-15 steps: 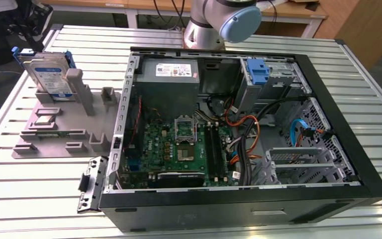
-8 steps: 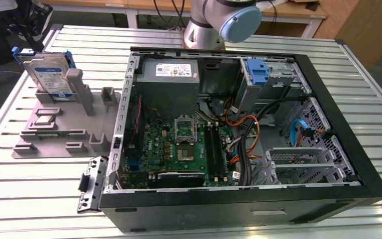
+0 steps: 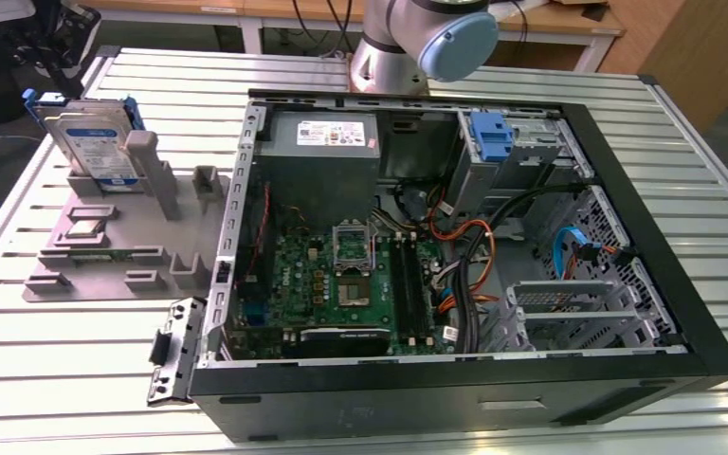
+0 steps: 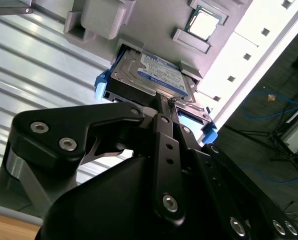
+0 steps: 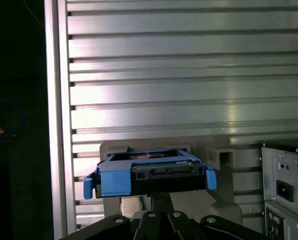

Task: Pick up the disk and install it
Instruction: 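Pick up the disk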

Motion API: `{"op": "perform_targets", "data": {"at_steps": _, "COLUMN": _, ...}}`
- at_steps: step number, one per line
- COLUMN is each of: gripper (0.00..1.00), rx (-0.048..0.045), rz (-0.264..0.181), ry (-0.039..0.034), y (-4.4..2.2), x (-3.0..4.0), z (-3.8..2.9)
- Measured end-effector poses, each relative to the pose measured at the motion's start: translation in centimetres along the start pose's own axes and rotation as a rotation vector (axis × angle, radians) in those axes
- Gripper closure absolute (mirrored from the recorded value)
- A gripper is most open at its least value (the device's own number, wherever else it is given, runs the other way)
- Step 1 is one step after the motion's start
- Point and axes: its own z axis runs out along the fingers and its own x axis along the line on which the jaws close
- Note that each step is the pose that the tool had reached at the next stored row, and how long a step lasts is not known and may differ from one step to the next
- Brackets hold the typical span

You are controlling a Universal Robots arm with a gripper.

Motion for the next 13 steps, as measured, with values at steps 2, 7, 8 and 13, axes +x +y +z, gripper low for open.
{"op": "perform_targets", "data": {"at_steps": 2, "gripper": 0.89, "rx": -0.0012, "rz": -0.024, "ry": 0.0004, "y": 0.0, "x": 0.0, "z": 0.0}}
{"op": "perform_targets", "data": {"at_steps": 7, "gripper": 0.89, "rx": -0.0044, "rz": -0.105, "ry": 0.0018, "y": 0.0, "x": 0.0, "z": 0.01}}
{"op": "perform_targets", "data": {"at_steps": 8, "gripper": 0.89, "rx": -0.0051, "rz": -0.123, "ry": 0.0021, "y": 0.0, "x": 0.0, "z": 0.01}}
{"op": "perform_targets", "data": {"at_steps": 13, "gripper": 0.89, "rx": -0.0086, "rz": -0.214, "ry": 0.0037, "y": 0.0, "x": 0.0, "z": 0.01}}
